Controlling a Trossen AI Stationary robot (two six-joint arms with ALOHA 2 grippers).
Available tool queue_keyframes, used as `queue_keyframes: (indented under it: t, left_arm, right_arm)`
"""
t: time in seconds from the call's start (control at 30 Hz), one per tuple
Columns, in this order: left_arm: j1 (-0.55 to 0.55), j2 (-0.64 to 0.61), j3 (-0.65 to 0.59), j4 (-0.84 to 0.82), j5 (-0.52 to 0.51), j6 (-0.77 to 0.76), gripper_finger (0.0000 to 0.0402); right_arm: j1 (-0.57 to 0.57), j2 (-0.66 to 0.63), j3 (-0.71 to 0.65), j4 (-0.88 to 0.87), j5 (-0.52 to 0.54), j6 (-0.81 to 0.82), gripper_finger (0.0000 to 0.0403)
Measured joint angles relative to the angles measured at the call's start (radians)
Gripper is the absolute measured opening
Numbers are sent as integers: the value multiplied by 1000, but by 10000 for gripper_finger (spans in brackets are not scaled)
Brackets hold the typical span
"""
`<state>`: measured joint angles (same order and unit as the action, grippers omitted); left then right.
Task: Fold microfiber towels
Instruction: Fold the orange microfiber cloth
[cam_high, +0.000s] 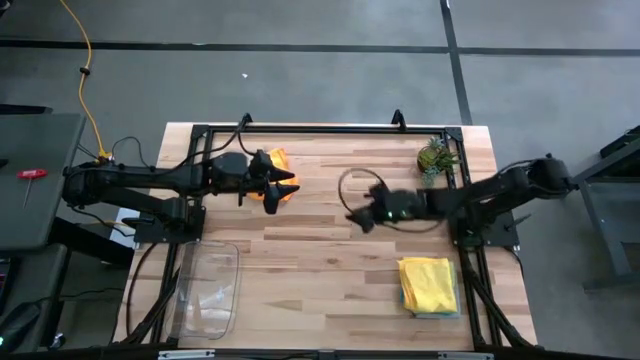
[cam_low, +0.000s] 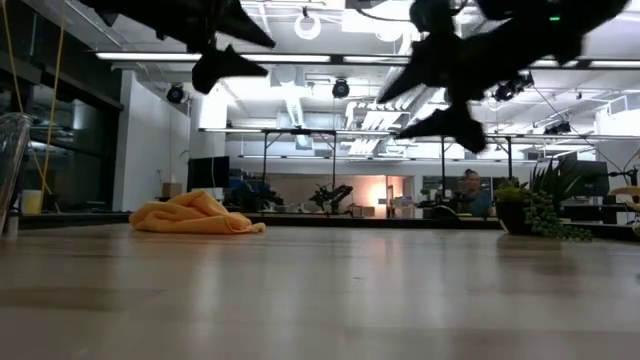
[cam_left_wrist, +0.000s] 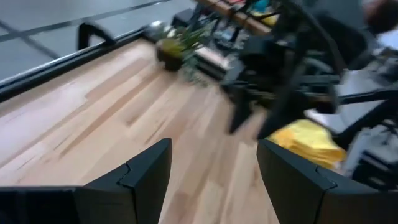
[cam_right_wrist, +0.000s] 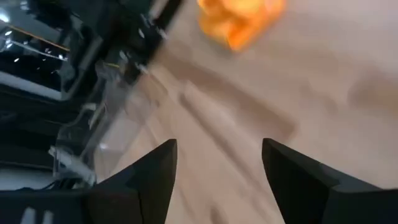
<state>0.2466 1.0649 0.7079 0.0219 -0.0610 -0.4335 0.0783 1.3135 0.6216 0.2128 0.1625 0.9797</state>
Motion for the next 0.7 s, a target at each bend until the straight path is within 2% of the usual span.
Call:
queue_keyframes:
  t: [0.2,0.37,0.57,0.7]
  left_arm:
    - [-2,-5,99,6,151,189,227]
    - [-20,-34,168,-34,180,315,227]
    - [-25,-130,192,-93,168,306,227]
    - [-26,-186,149,-45,131,288,227]
  right_arm:
    - [-137,22,150,16,-171,-267,227]
    - [-182,23,272,14,-282,-430,227]
    - [-161,23,385,7,-276,-778,227]
    - [-138,22,419,7,-240,-1003,227]
